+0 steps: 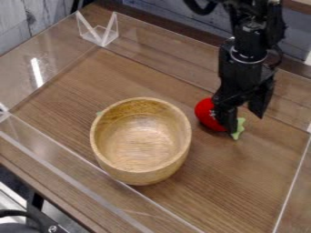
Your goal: Move the red object to the right side of the table
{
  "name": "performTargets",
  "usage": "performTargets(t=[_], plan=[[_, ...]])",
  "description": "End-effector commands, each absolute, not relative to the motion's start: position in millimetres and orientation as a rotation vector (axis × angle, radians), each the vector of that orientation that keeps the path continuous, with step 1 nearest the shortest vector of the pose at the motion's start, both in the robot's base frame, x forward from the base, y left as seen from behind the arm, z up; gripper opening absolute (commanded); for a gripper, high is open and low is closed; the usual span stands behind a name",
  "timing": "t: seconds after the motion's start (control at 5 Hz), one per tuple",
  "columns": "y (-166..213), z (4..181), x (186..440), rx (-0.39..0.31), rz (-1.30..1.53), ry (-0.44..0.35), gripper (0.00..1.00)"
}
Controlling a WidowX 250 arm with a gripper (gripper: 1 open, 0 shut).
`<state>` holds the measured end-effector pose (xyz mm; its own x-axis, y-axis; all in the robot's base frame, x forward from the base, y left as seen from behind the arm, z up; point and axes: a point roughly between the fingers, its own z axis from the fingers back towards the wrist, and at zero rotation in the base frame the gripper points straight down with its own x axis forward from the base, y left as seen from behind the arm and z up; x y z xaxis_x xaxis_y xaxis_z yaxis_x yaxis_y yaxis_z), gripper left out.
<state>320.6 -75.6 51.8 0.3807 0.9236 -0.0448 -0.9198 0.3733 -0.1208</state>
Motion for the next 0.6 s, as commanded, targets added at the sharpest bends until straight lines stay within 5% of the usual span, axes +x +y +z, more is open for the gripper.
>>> performTargets(t=[0.0, 0.4], plan=[[-53.4, 61.8, 337.8, -0.175, 1.246, -0.079, 1.00], [-41.5, 70.3, 343.2, -0.169, 1.231, -0.060, 1.00]])
